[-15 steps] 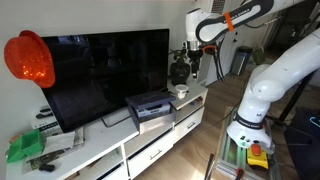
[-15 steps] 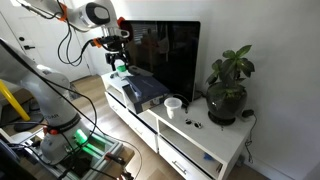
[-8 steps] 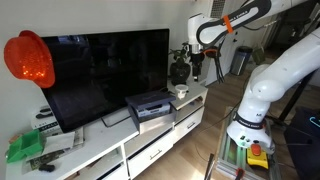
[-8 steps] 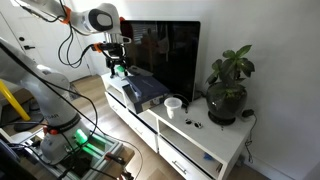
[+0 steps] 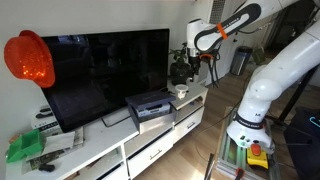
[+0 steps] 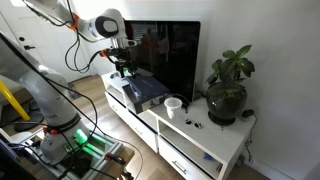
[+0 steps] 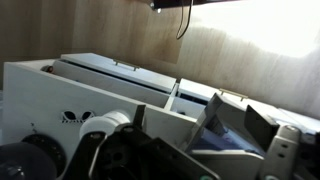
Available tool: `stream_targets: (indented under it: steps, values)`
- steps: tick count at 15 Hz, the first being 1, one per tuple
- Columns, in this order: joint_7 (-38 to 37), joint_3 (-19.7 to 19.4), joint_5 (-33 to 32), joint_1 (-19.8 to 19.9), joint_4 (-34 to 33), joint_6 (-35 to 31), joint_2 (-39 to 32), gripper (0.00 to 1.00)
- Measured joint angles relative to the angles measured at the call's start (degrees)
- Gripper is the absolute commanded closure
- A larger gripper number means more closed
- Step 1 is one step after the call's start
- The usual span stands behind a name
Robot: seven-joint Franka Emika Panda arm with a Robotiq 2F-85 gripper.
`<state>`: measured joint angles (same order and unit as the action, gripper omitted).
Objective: Remove the lid from the clear cup and put it on the television stand top
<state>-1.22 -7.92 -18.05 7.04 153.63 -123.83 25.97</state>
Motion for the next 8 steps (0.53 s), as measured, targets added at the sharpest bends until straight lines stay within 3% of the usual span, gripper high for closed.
stream_targets:
  steps: [4,8]
  values:
    - [-10.7,0.4,-9.2,6.8,0.1,-19.2,-12.9,0.00]
    - [-23.1,-0.3,-23.9,11.1,-1.7,-34.2,-24.8,0.00]
